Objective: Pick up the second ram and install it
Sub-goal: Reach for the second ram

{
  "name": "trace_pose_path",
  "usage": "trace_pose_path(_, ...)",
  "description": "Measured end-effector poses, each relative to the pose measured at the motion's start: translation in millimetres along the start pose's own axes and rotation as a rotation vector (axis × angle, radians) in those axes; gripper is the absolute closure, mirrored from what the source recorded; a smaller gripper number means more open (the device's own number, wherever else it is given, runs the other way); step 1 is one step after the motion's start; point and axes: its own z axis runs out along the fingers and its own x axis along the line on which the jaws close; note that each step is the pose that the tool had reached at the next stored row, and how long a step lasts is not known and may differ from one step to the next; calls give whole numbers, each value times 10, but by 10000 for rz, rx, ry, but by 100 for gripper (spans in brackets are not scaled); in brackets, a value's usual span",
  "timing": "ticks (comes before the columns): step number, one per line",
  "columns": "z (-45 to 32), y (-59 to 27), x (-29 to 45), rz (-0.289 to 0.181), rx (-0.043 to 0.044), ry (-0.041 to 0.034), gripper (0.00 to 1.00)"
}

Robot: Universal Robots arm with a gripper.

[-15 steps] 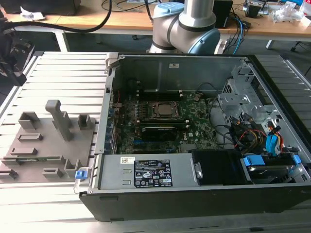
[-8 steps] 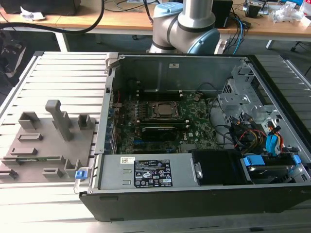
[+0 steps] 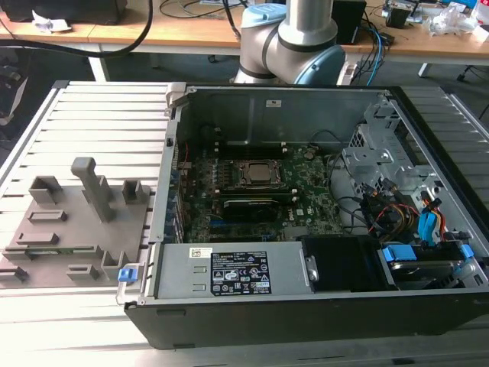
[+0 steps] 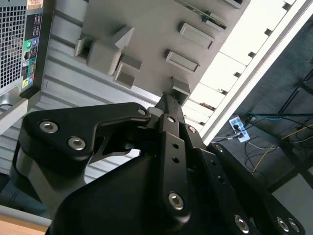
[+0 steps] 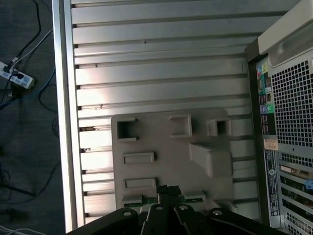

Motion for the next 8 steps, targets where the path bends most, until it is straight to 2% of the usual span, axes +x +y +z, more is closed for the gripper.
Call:
trace_pose_path(5, 7, -122, -7, -1, 64, -6, 89)
trace_pose_path(6, 8, -174, -23, -2, 78, -7, 89)
trace_pose_path(8, 8, -208, -57, -3, 100, -4, 89)
